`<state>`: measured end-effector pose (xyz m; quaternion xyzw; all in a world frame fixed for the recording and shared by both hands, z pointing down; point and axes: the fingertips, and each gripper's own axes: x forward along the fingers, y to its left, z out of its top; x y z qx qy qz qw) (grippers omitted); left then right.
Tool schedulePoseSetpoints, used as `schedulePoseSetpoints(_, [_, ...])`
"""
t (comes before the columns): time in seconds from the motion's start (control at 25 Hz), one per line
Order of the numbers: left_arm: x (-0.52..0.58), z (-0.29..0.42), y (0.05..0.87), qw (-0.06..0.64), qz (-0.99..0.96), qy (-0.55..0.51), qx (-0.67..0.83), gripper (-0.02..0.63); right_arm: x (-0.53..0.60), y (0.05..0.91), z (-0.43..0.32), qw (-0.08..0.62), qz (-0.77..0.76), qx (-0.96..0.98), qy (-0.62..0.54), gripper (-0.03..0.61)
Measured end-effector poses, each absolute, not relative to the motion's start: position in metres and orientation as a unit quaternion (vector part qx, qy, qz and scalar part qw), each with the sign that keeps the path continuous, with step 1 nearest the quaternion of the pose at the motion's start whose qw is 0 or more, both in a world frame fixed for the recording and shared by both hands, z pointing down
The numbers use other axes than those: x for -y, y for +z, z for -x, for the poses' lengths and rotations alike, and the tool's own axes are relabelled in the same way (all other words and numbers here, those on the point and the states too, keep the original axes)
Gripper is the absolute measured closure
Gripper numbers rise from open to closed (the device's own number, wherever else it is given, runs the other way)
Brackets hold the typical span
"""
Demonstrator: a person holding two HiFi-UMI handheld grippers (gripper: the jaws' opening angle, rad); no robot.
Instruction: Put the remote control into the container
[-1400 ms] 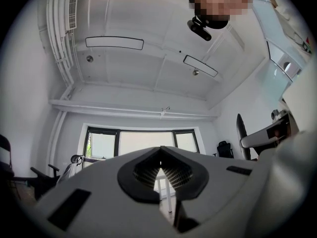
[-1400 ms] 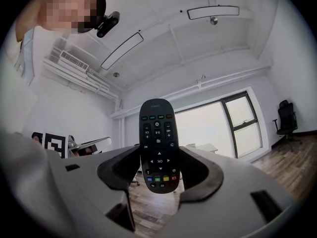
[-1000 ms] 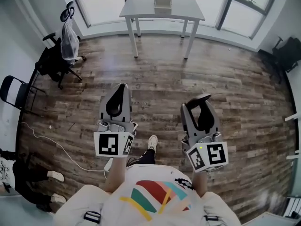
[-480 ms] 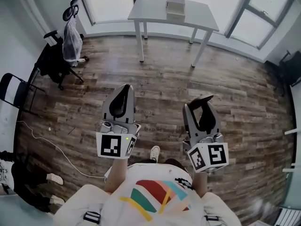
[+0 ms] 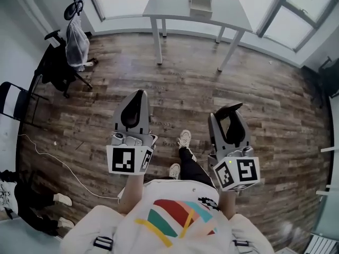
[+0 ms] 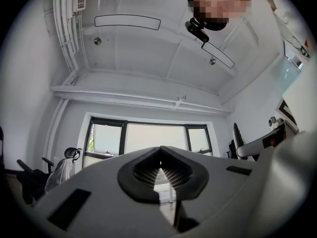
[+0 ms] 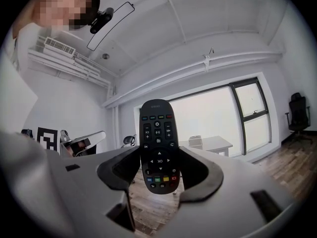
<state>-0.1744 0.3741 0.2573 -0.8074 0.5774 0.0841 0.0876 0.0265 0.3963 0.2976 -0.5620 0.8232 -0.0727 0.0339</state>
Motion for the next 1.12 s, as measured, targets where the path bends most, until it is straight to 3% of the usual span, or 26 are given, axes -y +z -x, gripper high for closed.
schedulePoseSetpoints(0.56, [-0.191,0.144,0.254,0.106,0.803,0.073,-0.582,0.606,-0.208,0.291,-0.058,0.044,0.556,-0.828,-0.066,0.331])
schedulePoseSetpoints(1.12, [-0.081,0.126,0.25,0.114,0.798,0.07,-0.588,0.606,-0.089,0.298,-0.081,0.047,0.558,-0.824,-0.085,0.331])
